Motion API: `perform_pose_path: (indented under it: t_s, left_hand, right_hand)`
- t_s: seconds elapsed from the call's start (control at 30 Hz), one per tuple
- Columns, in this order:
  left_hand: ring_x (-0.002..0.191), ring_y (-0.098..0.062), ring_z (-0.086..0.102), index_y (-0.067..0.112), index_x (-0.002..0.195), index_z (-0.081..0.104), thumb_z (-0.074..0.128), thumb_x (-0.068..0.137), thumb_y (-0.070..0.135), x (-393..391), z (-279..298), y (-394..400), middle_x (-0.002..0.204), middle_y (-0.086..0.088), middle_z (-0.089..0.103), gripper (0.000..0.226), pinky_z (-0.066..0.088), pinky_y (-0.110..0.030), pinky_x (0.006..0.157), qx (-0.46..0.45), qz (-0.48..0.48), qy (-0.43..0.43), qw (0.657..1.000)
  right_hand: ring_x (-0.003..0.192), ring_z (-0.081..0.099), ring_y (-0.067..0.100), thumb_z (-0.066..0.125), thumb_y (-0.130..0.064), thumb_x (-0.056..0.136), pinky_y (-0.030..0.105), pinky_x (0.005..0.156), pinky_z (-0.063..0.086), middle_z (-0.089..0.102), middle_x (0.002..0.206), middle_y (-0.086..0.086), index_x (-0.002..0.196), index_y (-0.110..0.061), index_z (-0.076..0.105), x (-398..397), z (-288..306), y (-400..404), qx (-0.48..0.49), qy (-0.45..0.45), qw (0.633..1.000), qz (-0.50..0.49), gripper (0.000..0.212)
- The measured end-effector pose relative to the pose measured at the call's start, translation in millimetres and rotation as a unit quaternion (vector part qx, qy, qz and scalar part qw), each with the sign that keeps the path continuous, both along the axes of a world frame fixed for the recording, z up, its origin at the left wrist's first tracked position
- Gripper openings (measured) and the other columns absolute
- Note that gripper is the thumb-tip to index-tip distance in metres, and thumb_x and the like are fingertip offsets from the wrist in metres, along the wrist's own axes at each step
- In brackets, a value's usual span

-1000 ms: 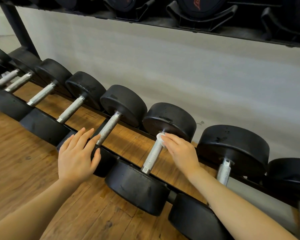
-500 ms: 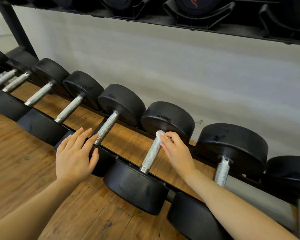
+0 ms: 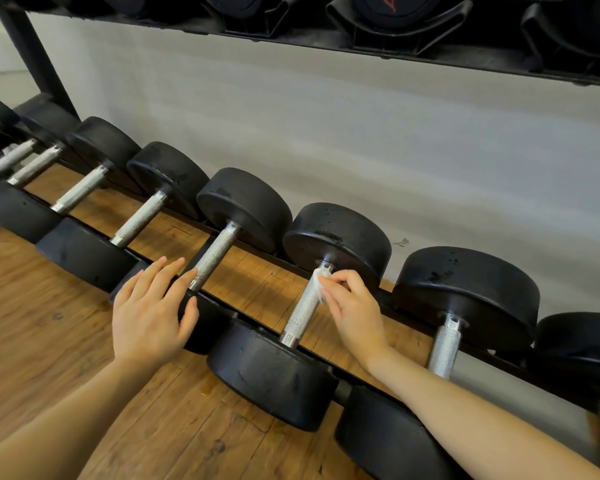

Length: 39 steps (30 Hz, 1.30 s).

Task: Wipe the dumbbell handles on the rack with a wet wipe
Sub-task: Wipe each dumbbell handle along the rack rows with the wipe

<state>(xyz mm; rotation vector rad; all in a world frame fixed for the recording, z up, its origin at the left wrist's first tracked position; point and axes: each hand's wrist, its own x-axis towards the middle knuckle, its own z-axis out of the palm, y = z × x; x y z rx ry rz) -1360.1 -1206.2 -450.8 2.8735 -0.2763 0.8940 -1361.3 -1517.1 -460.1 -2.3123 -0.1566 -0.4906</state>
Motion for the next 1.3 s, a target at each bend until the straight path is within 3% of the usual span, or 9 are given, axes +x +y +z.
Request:
perform_pose_path:
  t_s: [0.13,0.23,0.37,0.7,0.8,0.93,1.07,1.2,1.3]
  left_hand:
    - [0.136,-0.030,0.044,0.013,0.127,0.065,0.037,0.093,0.039,0,0,-1,0.136,-0.009,0.060,0.051,0.030,-0.046,0.110,-0.003,-0.002,-0.003,1.000]
    - [0.136,-0.030,0.044,0.013,0.128,0.065,0.037,0.094,0.039,1,-1,0,0.136,-0.009,0.059,0.051,0.030,-0.047,0.110,0.000,-0.002,0.000,1.000]
    - [0.136,-0.030,0.044,0.013,0.128,0.065,0.037,0.094,0.040,0,0,0,0.136,-0.010,0.059,0.052,0.030,-0.047,0.109,-0.001,-0.003,-0.001,1.000]
    - [0.135,-0.031,0.045,0.012,0.127,0.065,0.036,0.094,0.039,0,1,-1,0.136,-0.010,0.060,0.052,0.031,-0.048,0.109,0.003,-0.002,-0.001,1.000]
    - [0.135,-0.032,0.045,0.011,0.127,0.065,0.036,0.094,0.039,-1,2,-2,0.135,-0.011,0.060,0.053,0.031,-0.048,0.108,0.000,-0.002,-0.004,1.000]
    - [0.135,-0.032,0.044,0.011,0.127,0.065,0.035,0.094,0.039,-2,2,-2,0.135,-0.011,0.059,0.052,0.031,-0.048,0.108,-0.001,-0.002,-0.003,1.000]
    - [0.136,-0.031,0.044,0.012,0.128,0.065,0.035,0.094,0.039,-1,2,-2,0.136,-0.010,0.059,0.053,0.030,-0.048,0.109,0.000,-0.002,0.001,1.000]
    - [0.135,-0.031,0.045,0.011,0.125,0.067,0.036,0.093,0.039,0,2,-2,0.134,-0.010,0.060,0.052,0.031,-0.047,0.108,0.001,-0.004,-0.001,1.000]
    - [0.134,-0.031,0.045,0.010,0.124,0.067,0.036,0.093,0.038,-1,2,-2,0.134,-0.010,0.061,0.051,0.031,-0.047,0.108,0.002,-0.006,-0.003,1.000]
  right_hand:
    - [0.094,0.053,-0.003,0.053,-0.018,0.099,0.003,0.073,0.041,0.052,0.109,-0.014,0.121,-0.012,0.063,-1,2,1,-0.045,-0.043,0.998,0.005,0.026]
    - [0.096,0.060,0.009,0.056,-0.018,0.098,0.008,0.073,0.046,0.056,0.109,-0.010,0.119,-0.012,0.064,-5,-3,3,-0.045,-0.037,0.998,0.033,0.024]
    - [0.089,0.060,0.010,0.063,-0.016,0.094,0.023,0.067,0.056,0.060,0.107,0.001,0.119,-0.012,0.067,-1,0,2,-0.106,-0.084,0.991,-0.007,0.026]
    - [0.094,0.064,0.012,0.059,-0.018,0.096,0.028,0.074,0.059,0.062,0.116,0.001,0.124,-0.012,0.066,-1,2,-6,-0.111,-0.080,0.991,-0.004,0.029]
    - [0.098,0.063,0.013,0.058,-0.018,0.096,0.026,0.079,0.057,0.061,0.118,0.002,0.126,-0.011,0.065,0,3,-5,-0.105,-0.066,0.992,-0.003,0.031]
    - [0.091,0.055,0.003,0.054,-0.021,0.099,0.011,0.075,0.048,0.054,0.109,-0.007,0.122,-0.014,0.065,-4,2,-4,-0.073,-0.039,0.996,0.028,0.027]
    - [0.094,0.056,0.005,0.056,-0.020,0.098,0.007,0.076,0.043,0.056,0.111,-0.002,0.123,-0.013,0.065,-2,3,-3,-0.079,-0.042,0.996,0.018,0.027]
    - [0.098,0.060,0.008,0.054,-0.023,0.098,0.006,0.075,0.043,0.058,0.114,-0.001,0.123,-0.015,0.060,1,7,-5,-0.083,-0.044,0.995,0.015,0.026]
    - [0.097,0.061,0.012,0.056,-0.019,0.097,0.013,0.078,0.048,0.058,0.114,0.003,0.129,-0.012,0.057,0,7,-5,-0.107,-0.050,0.993,0.028,0.033]
